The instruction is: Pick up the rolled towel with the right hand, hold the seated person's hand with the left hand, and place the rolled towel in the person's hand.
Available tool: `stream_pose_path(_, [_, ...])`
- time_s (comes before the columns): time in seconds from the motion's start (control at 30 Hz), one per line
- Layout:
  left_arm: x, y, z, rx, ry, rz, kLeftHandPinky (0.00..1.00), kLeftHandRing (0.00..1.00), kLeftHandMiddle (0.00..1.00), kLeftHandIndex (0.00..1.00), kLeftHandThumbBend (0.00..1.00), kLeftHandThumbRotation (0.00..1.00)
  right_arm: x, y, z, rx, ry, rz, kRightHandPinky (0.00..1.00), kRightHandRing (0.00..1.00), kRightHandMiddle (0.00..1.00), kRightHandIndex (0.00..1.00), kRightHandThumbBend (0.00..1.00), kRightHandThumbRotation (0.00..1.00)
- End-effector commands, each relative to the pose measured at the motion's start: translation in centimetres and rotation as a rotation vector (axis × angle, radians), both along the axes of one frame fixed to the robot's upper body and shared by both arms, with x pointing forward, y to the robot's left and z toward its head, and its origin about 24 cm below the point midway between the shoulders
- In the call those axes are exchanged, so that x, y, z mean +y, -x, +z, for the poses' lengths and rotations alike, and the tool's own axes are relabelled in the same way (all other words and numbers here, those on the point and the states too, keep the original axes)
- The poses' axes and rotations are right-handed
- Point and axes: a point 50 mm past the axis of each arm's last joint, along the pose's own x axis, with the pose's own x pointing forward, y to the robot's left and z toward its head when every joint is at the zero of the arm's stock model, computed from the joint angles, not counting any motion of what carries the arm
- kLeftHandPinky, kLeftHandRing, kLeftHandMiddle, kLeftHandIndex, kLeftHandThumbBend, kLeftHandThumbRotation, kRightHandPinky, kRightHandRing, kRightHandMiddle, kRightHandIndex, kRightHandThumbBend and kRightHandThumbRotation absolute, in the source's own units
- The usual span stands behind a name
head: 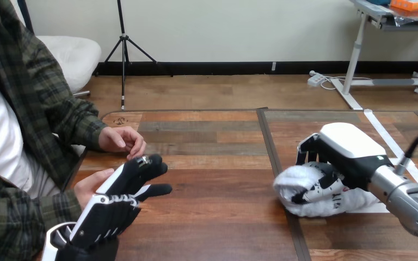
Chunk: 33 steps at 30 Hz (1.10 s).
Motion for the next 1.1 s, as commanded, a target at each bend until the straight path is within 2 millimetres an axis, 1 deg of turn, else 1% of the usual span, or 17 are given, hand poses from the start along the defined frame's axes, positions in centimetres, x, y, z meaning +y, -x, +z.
stream_pose_path(0.0, [-0.2, -1.3, 0.8, -0.095, 0.02, -0.019, 0.75, 0.85, 0.86, 0.86, 1.0, 0.64, 2.2, 0.8, -1.5, 0.045, -0.182, 0.013, 0.21, 0.25, 0.32, 0.3, 0.63, 0.0])
stream_pose_path(0.17, [-0.3, -1.5, 0.7, -0.096, 0.027, -0.008, 0.74, 0.84, 0.86, 0.86, 1.0, 0.62, 2.4, 0.6, -1.0, 0.015, -0.245, 0.005, 0.21, 0.25, 0.32, 0.3, 0.63, 0.0])
stream_pose_path(0.3, [-0.4, -1.7, 0.8, -0.094, 0.027, -0.017, 0.74, 0.84, 0.86, 0.85, 1.0, 0.62, 2.8, 0.5, -0.5, -0.011, -0.359, -0.011, 0.21, 0.24, 0.31, 0.3, 0.65, 0.0])
stream_pose_path(0.4, [-0.5, -1.9, 0.7, -0.098, 0.026, -0.022, 0.74, 0.84, 0.86, 0.85, 1.0, 0.62, 3.0, 0.4, -0.2, -0.025, -0.415, -0.014, 0.2, 0.24, 0.31, 0.3, 0.66, 0.0])
stream_pose_path(0.53, [-0.3, -2.0, 0.6, -0.098, 0.019, -0.022, 0.74, 0.84, 0.86, 0.85, 1.0, 0.62, 3.2, 0.3, 0.2, -0.059, -0.447, -0.012, 0.19, 0.24, 0.31, 0.3, 0.66, 0.0])
stream_pose_path(0.67, [-0.5, -2.2, 0.6, -0.1, 0.016, -0.019, 0.74, 0.84, 0.86, 0.85, 1.0, 0.62, 3.5, 0.1, 0.7, -0.087, -0.526, -0.008, 0.19, 0.23, 0.3, 0.3, 0.67, 0.0])
stream_pose_path(0.77, [-0.5, -2.3, 0.6, -0.093, 0.017, -0.022, 0.75, 0.84, 0.86, 0.85, 1.0, 0.61, 3.7, 0.0, 1.1, -0.105, -0.57, -0.005, 0.18, 0.23, 0.3, 0.3, 0.68, 0.0])
stream_pose_path(1.07, [-0.6, -2.5, 0.4, -0.095, 0.021, -0.019, 0.75, 0.84, 0.86, 0.85, 1.0, 0.63, 3.7, -0.4, 2.1, -0.136, -0.67, -0.017, 0.17, 0.22, 0.29, 0.29, 0.69, 0.0])
